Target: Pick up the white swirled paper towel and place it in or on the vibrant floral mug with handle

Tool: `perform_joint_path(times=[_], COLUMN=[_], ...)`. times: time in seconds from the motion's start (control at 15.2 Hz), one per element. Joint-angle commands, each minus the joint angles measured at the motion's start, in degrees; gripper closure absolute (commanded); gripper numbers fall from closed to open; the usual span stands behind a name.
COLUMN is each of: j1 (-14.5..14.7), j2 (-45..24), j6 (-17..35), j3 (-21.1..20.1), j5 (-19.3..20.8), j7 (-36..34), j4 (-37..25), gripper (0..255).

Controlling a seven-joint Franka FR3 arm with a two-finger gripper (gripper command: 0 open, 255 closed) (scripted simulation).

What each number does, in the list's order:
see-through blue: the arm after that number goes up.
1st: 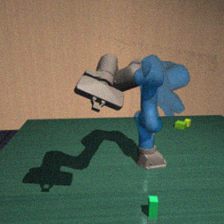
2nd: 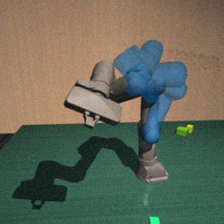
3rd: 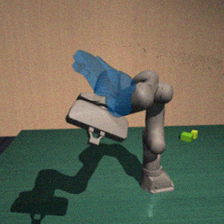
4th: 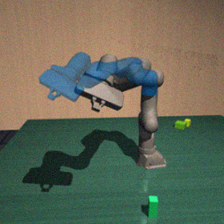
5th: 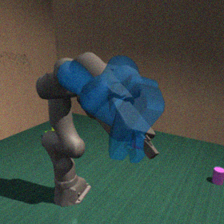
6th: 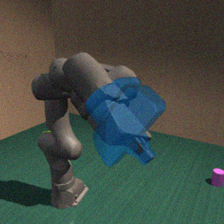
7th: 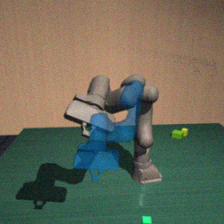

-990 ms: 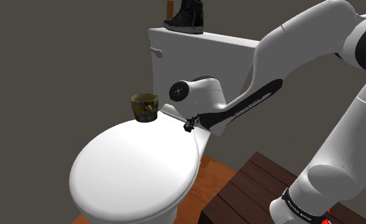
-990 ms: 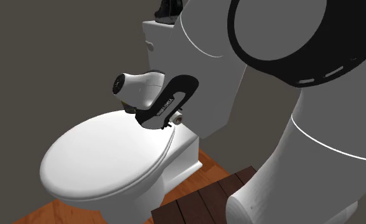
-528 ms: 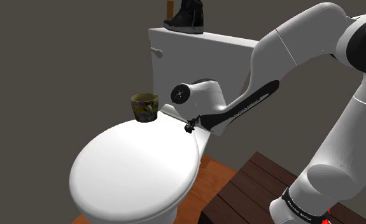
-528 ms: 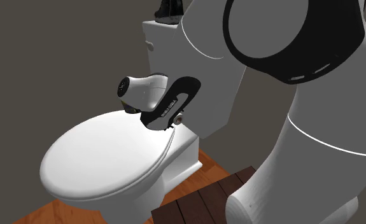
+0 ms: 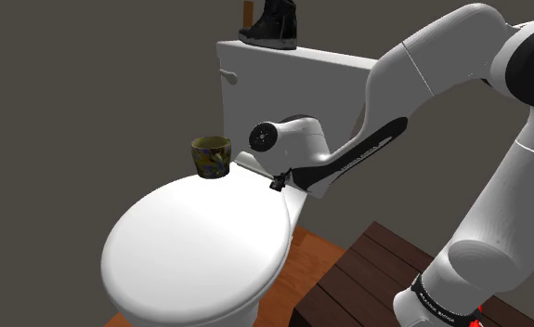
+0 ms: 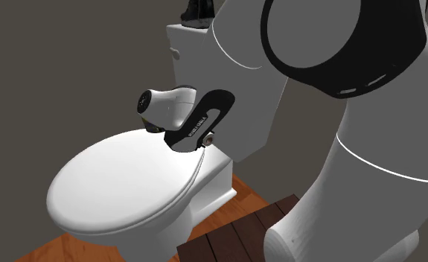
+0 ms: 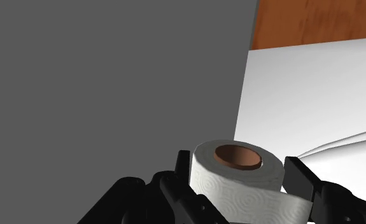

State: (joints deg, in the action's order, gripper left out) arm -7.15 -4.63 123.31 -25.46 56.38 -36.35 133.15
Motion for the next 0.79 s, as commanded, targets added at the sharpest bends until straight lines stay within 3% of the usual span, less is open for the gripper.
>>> perform_joint_path(times=[0.0, 0.26, 0.73], j1=[-0.01, -0.01, -0.09], j2=[-0.03, -0.05, 4.29], j6=[0.01, 0.00, -1.72], j3=[0.02, 0.01, -0.29], j5=[0.00, 0.02, -4.25], j7=[0.02, -0.01, 5.11], j4=[0.04, 0.03, -0.56], gripper=[255, 255, 255])
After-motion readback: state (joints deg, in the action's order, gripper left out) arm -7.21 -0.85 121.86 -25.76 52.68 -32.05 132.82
